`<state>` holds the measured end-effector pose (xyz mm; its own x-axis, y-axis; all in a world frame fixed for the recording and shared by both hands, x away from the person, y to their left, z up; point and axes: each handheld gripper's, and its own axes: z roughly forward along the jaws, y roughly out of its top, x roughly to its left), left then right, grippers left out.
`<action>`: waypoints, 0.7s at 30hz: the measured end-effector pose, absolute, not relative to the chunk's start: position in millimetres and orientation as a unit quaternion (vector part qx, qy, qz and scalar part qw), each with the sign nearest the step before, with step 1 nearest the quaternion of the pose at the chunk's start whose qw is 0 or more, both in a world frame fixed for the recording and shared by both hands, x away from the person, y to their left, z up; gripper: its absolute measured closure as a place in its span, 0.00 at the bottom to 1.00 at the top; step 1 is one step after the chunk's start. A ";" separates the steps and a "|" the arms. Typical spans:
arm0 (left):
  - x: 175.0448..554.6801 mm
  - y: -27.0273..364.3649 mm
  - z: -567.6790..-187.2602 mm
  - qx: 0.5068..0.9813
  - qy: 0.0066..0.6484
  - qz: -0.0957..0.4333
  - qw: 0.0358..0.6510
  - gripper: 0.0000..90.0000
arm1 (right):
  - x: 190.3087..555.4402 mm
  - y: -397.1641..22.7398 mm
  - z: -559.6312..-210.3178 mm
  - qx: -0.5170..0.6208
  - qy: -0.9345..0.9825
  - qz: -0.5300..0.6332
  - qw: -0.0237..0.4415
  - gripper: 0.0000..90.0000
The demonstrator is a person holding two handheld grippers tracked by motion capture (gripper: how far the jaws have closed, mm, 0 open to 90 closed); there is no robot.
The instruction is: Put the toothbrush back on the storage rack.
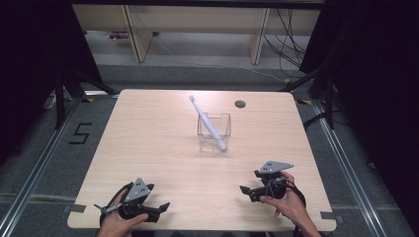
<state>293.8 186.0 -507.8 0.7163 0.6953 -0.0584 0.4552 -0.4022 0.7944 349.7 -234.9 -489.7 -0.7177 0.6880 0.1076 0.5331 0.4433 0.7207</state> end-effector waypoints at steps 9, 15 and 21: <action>293.5 185.1 -508.9 0.825 0.347 0.146 0.421 0.17 | 335.9 -239.6 -492.9 0.381 0.841 0.373 0.096 0.18; 293.4 184.5 -508.7 0.827 0.342 0.143 0.422 0.17 | 331.8 -243.4 -494.4 0.371 0.843 0.376 0.102 0.18; 294.4 186.4 -508.1 0.834 0.336 0.146 0.413 0.17 | 329.7 -246.8 -496.2 0.362 0.845 0.380 0.102 0.18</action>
